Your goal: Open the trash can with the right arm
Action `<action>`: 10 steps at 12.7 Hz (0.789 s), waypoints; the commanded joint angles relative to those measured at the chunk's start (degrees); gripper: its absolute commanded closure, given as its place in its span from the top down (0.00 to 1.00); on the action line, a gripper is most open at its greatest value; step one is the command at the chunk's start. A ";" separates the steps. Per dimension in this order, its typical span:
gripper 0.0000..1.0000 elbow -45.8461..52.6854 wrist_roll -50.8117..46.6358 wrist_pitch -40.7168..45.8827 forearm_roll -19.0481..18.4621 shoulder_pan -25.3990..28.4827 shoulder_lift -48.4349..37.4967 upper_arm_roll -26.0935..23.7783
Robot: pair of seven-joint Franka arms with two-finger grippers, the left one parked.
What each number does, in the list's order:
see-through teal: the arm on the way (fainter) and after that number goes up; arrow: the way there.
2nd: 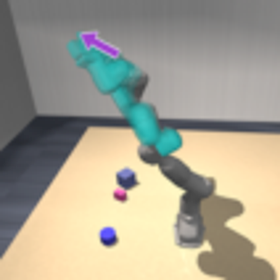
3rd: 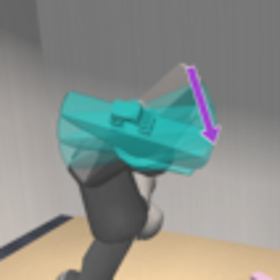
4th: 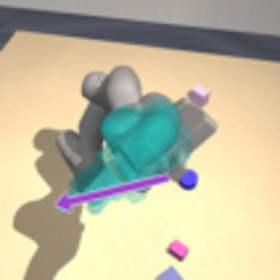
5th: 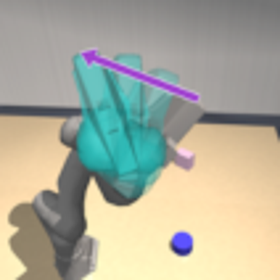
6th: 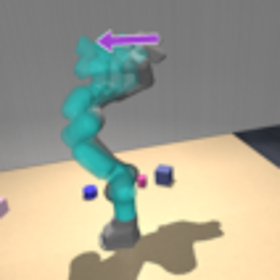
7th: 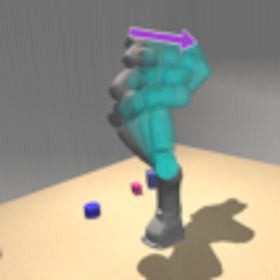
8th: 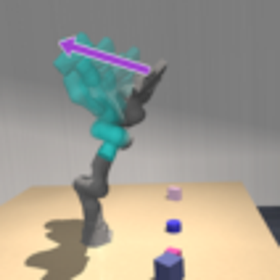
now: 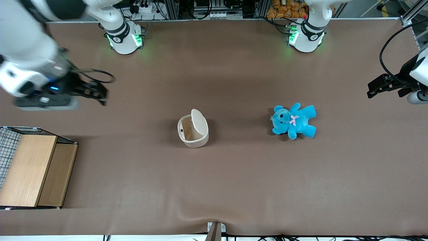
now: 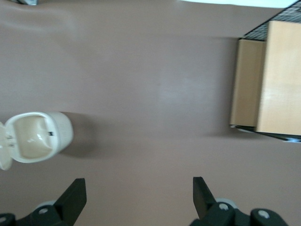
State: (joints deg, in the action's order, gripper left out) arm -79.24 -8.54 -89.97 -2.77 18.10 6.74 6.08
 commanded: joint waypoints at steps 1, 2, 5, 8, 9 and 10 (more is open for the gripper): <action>1.00 -6.44 7.19 -0.82 0.66 -2.71 -5.76 2.00; 1.00 -7.41 9.23 -0.91 0.83 -2.72 -6.91 3.83; 1.00 -11.36 12.41 -1.61 1.45 -2.71 -10.77 5.96; 1.00 -12.33 12.59 -1.18 1.89 -2.89 -12.10 7.19; 1.00 -12.69 12.59 -1.26 1.89 -2.89 -12.54 7.19; 1.00 -12.78 12.59 -1.09 1.89 -2.89 -12.55 7.19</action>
State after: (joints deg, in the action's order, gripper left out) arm -89.44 3.14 -90.17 -1.76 15.52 -3.61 13.37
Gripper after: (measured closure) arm 0.000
